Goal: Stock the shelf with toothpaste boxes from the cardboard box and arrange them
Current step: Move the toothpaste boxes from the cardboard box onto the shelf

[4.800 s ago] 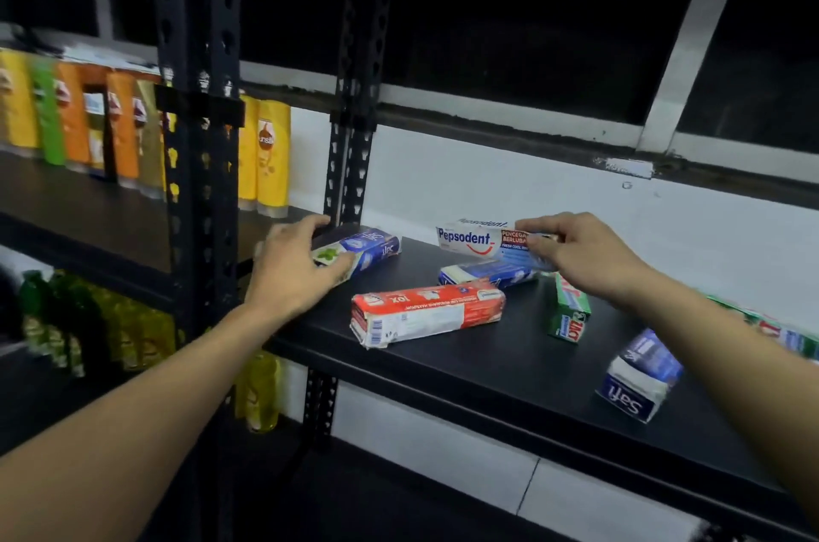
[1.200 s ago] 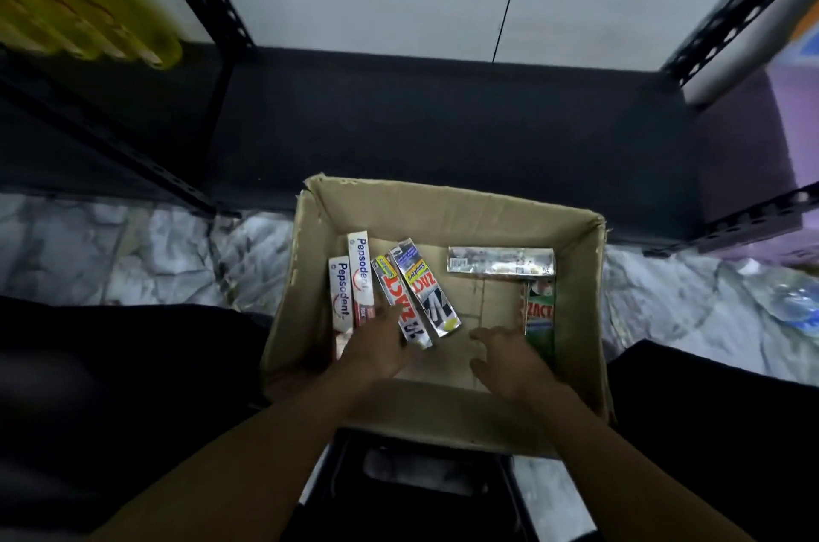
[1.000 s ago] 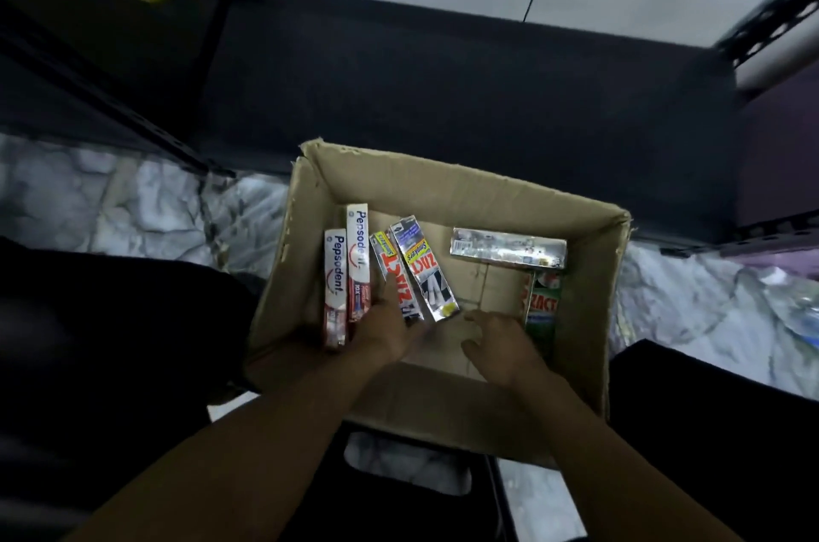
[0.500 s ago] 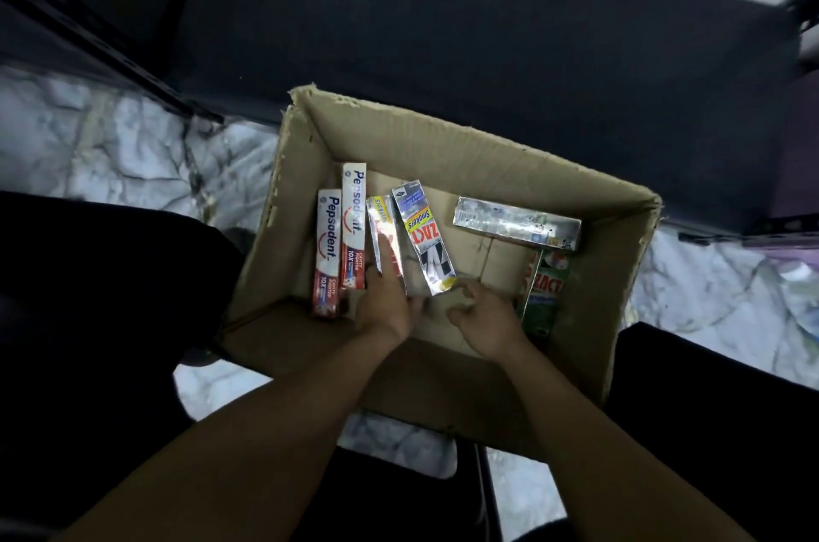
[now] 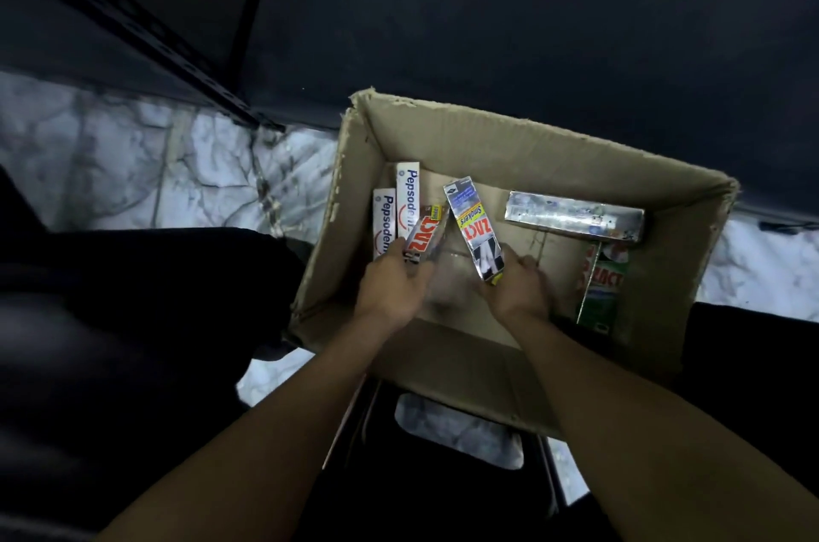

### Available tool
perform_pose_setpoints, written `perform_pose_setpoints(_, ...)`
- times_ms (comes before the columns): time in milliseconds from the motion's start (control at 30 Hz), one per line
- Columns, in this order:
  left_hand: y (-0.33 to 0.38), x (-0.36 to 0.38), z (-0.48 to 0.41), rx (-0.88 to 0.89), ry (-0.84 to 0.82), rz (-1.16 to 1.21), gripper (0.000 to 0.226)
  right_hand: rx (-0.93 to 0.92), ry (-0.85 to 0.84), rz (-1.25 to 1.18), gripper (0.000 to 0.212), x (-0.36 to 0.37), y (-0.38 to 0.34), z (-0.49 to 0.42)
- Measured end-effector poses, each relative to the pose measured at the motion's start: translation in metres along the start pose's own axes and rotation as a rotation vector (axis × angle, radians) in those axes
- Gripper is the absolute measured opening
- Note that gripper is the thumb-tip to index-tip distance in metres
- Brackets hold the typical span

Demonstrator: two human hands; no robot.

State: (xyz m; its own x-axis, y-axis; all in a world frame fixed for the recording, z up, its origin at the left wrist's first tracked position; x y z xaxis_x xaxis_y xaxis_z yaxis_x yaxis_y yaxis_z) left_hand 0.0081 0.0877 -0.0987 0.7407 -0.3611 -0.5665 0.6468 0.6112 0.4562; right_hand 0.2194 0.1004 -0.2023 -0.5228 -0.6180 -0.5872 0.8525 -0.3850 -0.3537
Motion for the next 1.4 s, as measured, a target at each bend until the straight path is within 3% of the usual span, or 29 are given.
perform_pose_setpoints(133,-0.003,-0.004,0.009,-0.076,-0.028,0.217,0.043,-0.023,0.055,0.082,0.065,0.003,0.006,0.013)
perform_pose_setpoints(233,-0.017,0.001,0.010,-0.204,-0.046,0.508,0.050,-0.078,0.083,-0.058,0.061,-0.001,0.009,0.020)
perform_pose_setpoints(333,-0.020,0.010,0.011,-0.267,-0.124,0.733,0.033,-0.070,0.008,-0.258,0.060,-0.011,0.009,0.026)
perform_pose_setpoints(467,-0.018,0.018,0.017,-0.292,-0.221,0.803,0.025,-0.117,-0.008,-0.337,0.063,-0.041,-0.002,0.038)
perform_pose_setpoints(633,-0.019,0.012,0.025,-0.218,-0.185,0.714,0.018,-0.187,0.034,-0.281,0.049,-0.062,-0.009,0.033)
perform_pose_setpoints(733,-0.019,-0.004,0.029,-0.186,-0.099,0.691,0.042,-0.230,0.109,-0.157,0.043,-0.097,-0.037,0.076)
perform_pose_setpoints(833,-0.005,-0.022,0.040,-0.130,-0.097,0.670,0.039,-0.287,0.181,-0.087,0.041,-0.118,-0.047,0.102)
perform_pose_setpoints(1033,0.034,-0.081,0.063,0.162,-0.008,0.375,0.061,-0.479,0.281,-0.002,0.035,-0.167,-0.090,0.158)
perform_pose_setpoints(1200,0.083,-0.147,0.116,0.383,0.068,0.176,0.027,-0.648,0.355,0.040,0.030,-0.219,-0.140,0.214)
perform_pose_setpoints(1400,0.137,-0.221,0.190,0.594,0.179,-0.063,0.017,-0.883,0.432,0.068,0.022,-0.280,-0.205,0.306)
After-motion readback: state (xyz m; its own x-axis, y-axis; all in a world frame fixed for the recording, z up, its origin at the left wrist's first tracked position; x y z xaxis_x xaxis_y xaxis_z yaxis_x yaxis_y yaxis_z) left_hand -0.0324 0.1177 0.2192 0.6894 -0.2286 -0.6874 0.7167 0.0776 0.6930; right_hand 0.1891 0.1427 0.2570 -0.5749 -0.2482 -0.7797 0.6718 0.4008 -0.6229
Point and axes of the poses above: each hand's wrist, its own z-axis away from the middle knuckle, its own x-axis out of the palm, y = z × x, the point moved 10 cm from there along -z, towards the middle knuckle, and after that the axes turned 7 degrees about -y, right-handed, at the moved point
